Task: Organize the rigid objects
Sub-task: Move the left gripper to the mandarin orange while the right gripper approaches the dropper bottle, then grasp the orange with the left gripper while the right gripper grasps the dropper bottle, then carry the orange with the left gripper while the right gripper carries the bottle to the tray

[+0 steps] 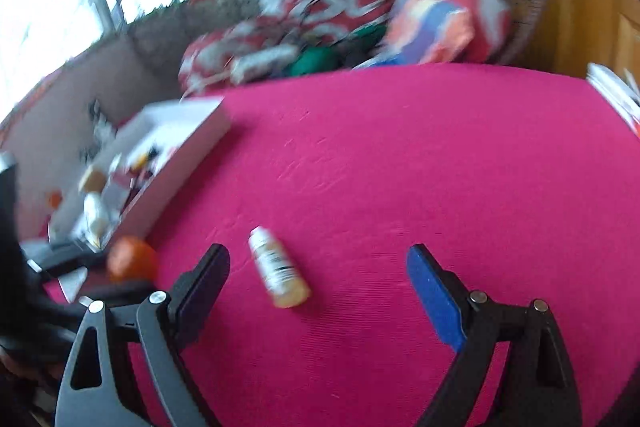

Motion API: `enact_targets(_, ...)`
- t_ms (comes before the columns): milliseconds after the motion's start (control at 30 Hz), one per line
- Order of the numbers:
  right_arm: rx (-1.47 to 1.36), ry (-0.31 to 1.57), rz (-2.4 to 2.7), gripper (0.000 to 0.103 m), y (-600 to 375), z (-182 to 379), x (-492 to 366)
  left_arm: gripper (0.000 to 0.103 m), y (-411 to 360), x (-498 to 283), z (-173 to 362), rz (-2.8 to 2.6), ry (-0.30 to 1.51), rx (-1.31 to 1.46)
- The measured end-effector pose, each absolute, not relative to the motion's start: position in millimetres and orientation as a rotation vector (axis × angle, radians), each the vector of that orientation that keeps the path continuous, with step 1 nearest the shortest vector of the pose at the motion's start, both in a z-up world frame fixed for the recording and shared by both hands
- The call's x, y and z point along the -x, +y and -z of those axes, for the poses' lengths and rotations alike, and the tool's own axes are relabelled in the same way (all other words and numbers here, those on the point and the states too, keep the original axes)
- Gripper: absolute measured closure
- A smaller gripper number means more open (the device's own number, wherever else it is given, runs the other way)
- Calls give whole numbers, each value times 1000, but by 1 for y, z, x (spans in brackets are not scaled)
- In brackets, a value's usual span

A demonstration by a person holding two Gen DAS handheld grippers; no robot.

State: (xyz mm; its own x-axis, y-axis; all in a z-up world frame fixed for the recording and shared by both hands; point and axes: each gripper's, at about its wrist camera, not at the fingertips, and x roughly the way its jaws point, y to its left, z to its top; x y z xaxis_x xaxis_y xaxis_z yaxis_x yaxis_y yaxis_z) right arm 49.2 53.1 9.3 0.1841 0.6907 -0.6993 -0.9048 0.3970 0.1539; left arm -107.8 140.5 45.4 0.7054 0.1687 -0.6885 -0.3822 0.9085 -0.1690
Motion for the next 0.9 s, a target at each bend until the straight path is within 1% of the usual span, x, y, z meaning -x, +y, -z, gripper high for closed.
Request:
enact_targets(100, 386, 808, -1189, 13, 71, -1, -41, 62, 140, 117, -55, -319, 698, 318)
enact_targets(133, 397, 819, -1201, 19, 75, 2, -39, 62, 139, 119, -57, -319, 690, 318)
enact_targets(167, 413, 825, -1208, 30, 77, 3, -37, 62, 139, 119, -59, -319, 684, 319)
enact_targets(200, 443, 807, -1200, 31, 78, 4, -34, 62, 139, 118, -60, -317, 682, 318)
enact_targets(233, 478, 784, -1192, 39, 78, 4, -30, 62, 138, 117, -61, -313, 680, 317)
enact_targets(267, 506, 767, -1200, 55, 78, 5, -26, 61, 138, 117, -62, -309, 678, 315)
enact_targets(300, 524, 753, -1207, 63, 77, 4, -23, 62, 136, 117, -62, -305, 677, 313)
enact_targets(333, 537, 747, -1213, 79, 76, 4, -21, 61, 134, 117, -62, -299, 678, 310)
enact_targets(367, 545, 743, -1220, 85, 73, 3, -20, 61, 132, 117, -62, -295, 676, 307)
enact_targets(533, 503, 686, -1214, 85, 63, -10, -15, 61, 126, 122, -74, -300, 634, 269)
enact_targets(800, 287, 488, -1264, 85, 33, -90, -3, 61, 126, 143, -109, -337, 520, 254)
enact_targets(900, 197, 385, -1259, 85, 13, -121, 4, 61, 127, 156, -125, -374, 469, 238)
